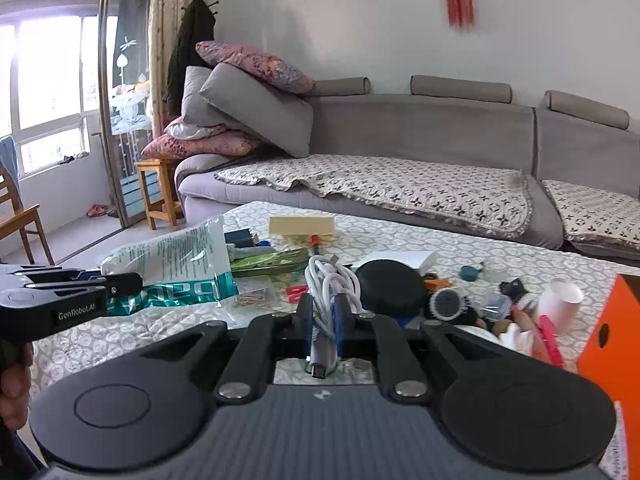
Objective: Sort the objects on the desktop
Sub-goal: 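Carry the bag and the white cable over the cardboard box with both grippers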
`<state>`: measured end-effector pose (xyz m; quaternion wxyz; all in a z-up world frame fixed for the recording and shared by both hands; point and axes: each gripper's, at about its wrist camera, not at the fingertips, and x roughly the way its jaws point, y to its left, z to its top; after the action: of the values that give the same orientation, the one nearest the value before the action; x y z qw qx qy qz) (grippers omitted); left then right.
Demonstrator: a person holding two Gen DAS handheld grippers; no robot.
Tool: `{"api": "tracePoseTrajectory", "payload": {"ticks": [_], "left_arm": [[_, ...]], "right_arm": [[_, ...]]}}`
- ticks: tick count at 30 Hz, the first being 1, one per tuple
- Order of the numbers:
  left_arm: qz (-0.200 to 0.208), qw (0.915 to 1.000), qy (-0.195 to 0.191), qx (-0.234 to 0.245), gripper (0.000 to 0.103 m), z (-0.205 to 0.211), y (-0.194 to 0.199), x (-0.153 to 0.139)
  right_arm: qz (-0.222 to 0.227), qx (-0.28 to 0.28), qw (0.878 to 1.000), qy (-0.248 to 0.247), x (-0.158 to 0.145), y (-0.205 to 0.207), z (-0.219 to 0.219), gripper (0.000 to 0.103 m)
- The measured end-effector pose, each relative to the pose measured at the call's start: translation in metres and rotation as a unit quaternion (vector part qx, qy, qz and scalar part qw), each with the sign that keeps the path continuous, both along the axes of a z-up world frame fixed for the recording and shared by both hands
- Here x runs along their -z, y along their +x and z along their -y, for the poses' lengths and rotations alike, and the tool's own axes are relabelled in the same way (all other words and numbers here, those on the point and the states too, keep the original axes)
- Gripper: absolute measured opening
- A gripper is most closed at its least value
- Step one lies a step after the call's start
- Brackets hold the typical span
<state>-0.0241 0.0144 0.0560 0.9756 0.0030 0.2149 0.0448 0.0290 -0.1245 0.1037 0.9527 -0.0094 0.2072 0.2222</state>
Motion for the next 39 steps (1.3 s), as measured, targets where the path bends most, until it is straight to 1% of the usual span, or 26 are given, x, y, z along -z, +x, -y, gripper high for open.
{"api": "tracePoseTrajectory", "payload": {"ticks": [6, 14, 29, 39], "left_arm": [[0.007, 0.9998, 0.007, 0.018, 0.014, 0.013, 0.006, -0.001], [0.018, 0.9989, 0.014, 0.040, 0.014, 0.036, 0.003, -0.010], [0.029, 0.9950, 0.025, 0.092, 0.014, 0.083, 0.007, -0.020], [0.033, 0.9902, 0.019, 0.134, 0.015, 0.124, 0.013, -0.030]], "right_arm": [[0.003, 0.020, 1.000, 0.012, -0.005, -0.008, 0.023, 0.008], [0.010, 0.043, 0.999, 0.022, -0.007, -0.017, 0.051, 0.008], [0.022, 0.091, 0.995, 0.045, -0.015, -0.036, 0.106, 0.008], [0.032, 0.131, 0.990, 0.037, -0.029, -0.045, 0.148, 0.008]]}}
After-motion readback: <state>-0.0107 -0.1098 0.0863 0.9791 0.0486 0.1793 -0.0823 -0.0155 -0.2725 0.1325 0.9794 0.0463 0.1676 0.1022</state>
